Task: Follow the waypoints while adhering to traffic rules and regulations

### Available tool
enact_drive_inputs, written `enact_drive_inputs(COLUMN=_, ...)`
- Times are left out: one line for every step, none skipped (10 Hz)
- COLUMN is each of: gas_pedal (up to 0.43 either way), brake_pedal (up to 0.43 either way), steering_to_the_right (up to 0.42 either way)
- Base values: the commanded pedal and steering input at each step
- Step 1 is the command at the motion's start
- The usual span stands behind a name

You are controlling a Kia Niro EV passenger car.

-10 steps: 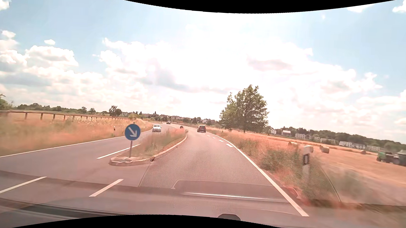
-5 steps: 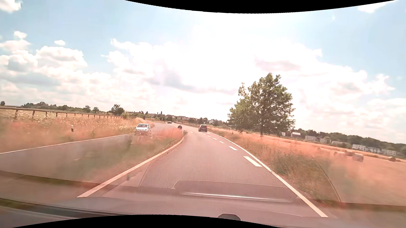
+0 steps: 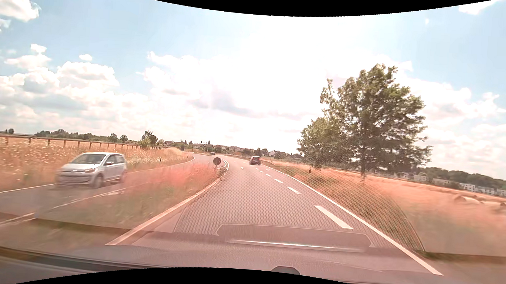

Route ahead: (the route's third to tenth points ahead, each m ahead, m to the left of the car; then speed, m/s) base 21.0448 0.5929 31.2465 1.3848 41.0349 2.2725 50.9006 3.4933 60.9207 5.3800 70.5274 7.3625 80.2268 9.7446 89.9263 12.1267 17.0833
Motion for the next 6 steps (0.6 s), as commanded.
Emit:
enact_drive_inputs(gas_pedal=0.047, brake_pedal=0.000, steering_to_the_right=-0.025)
enact_drive_inputs(gas_pedal=0.047, brake_pedal=0.000, steering_to_the_right=-0.025)
enact_drive_inputs(gas_pedal=0.047, brake_pedal=0.000, steering_to_the_right=-0.026)
enact_drive_inputs(gas_pedal=0.047, brake_pedal=0.000, steering_to_the_right=-0.026)
enact_drive_inputs(gas_pedal=0.047, brake_pedal=0.000, steering_to_the_right=-0.027)
enact_drive_inputs(gas_pedal=0.047, brake_pedal=0.000, steering_to_the_right=-0.027)
